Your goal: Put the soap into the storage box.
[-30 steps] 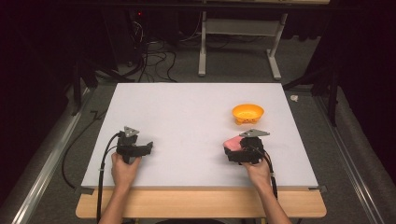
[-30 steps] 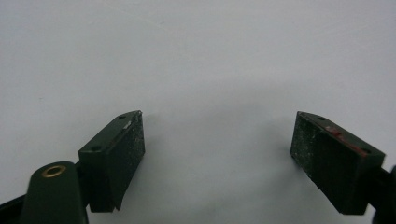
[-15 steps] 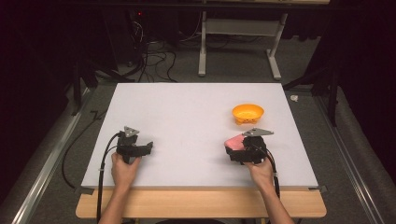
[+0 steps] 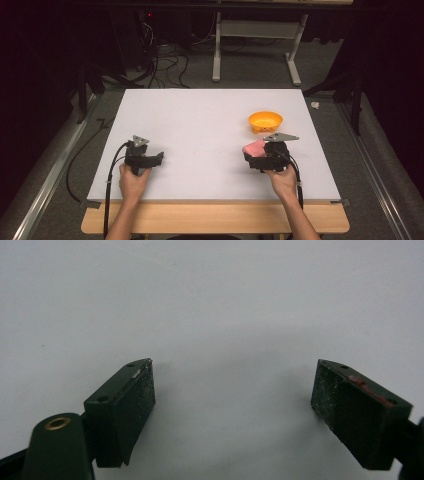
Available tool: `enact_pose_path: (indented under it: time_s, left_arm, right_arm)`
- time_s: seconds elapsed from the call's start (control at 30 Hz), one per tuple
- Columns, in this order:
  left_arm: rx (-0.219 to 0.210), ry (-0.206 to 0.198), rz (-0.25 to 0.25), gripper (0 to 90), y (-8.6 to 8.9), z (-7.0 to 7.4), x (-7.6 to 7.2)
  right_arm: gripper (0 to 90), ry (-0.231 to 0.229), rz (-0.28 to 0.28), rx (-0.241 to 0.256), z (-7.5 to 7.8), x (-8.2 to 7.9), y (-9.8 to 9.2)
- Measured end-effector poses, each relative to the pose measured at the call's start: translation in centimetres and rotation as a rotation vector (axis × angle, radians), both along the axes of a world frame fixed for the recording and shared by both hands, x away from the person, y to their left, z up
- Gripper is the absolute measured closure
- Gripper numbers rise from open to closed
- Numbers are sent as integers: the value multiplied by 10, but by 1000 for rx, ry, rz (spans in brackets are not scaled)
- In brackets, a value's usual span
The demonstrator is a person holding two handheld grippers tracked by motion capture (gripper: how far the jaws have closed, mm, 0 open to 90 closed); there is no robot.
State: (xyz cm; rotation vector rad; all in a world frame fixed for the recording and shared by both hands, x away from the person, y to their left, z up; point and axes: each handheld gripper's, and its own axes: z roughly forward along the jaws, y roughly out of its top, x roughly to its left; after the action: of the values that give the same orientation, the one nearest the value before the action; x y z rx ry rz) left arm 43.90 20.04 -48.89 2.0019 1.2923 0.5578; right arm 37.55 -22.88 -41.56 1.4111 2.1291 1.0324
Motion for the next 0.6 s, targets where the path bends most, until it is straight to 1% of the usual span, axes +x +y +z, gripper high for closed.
enact_pose_path:
  time_s: [0.27, 0.3, 0.5, 0.6]
  left_arm:
    - [0, -1, 1, 180, 0, 0, 0]
    - [0, 0, 0, 180, 0, 0, 0]
    - [0, 0, 0, 180, 0, 0, 0]
    - [0, -2, 1, 180, 0, 0, 0]
  right_arm:
    - [137, 3, -9, 14, 8, 2, -3]
    - [137, -3, -7, 14, 9, 3, -4]
    - [137, -4, -25, 36, 16, 5, -9]
    - [138, -7, -28, 38, 18, 7, -11]
